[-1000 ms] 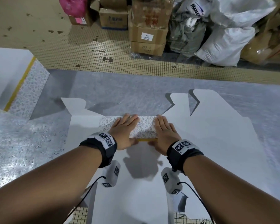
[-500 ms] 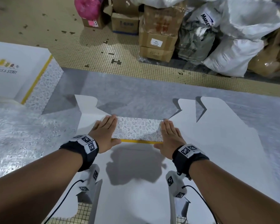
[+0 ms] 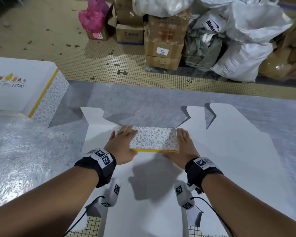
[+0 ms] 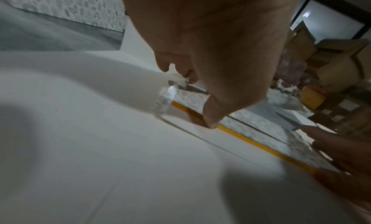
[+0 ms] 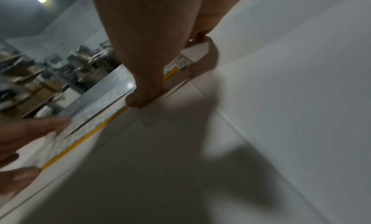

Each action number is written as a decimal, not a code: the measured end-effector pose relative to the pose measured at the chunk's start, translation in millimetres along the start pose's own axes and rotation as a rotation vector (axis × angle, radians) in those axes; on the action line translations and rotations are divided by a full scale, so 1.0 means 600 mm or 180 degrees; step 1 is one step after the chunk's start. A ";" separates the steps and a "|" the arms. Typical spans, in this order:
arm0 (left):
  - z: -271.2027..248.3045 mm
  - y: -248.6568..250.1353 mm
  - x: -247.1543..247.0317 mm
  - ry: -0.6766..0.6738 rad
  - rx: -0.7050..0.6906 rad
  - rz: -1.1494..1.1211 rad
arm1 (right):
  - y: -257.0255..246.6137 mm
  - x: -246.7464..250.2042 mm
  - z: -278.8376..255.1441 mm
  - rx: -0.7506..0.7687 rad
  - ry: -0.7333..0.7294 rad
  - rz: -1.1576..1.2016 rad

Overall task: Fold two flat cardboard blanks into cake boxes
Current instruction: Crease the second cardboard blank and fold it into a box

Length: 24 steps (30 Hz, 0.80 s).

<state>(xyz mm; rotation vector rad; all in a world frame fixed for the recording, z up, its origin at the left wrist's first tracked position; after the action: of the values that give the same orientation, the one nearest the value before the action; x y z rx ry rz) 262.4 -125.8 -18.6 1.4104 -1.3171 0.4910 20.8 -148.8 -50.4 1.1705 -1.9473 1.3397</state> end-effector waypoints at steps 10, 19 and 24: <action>0.033 0.057 0.019 0.0527 -0.0620 -0.0747 | 0.044 0.038 0.004 -0.0480 -0.0247 0.1325; 0.073 0.095 0.140 0.1107 -0.0945 -0.0839 | 0.036 0.071 0.008 -0.0499 -0.0018 0.2230; 0.099 0.111 0.167 0.1472 -0.0984 -0.0789 | 0.004 0.113 0.021 -0.0151 0.0426 0.2310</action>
<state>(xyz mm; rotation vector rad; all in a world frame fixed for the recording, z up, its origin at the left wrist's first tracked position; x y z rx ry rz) 212.0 -207.5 75.1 1.0987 -0.7933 0.3957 -14.6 -184.8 -3.6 0.3201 -2.3863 1.6373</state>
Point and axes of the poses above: each hand's wrist, its own z-axis towards the middle knuckle, its own x-axis out of the back of the hand, y = z × x, the point moved 6 cm from there along z, towards the middle knuckle, and after that the axes turned 10 degrees about -x, right-handed, at the moved point
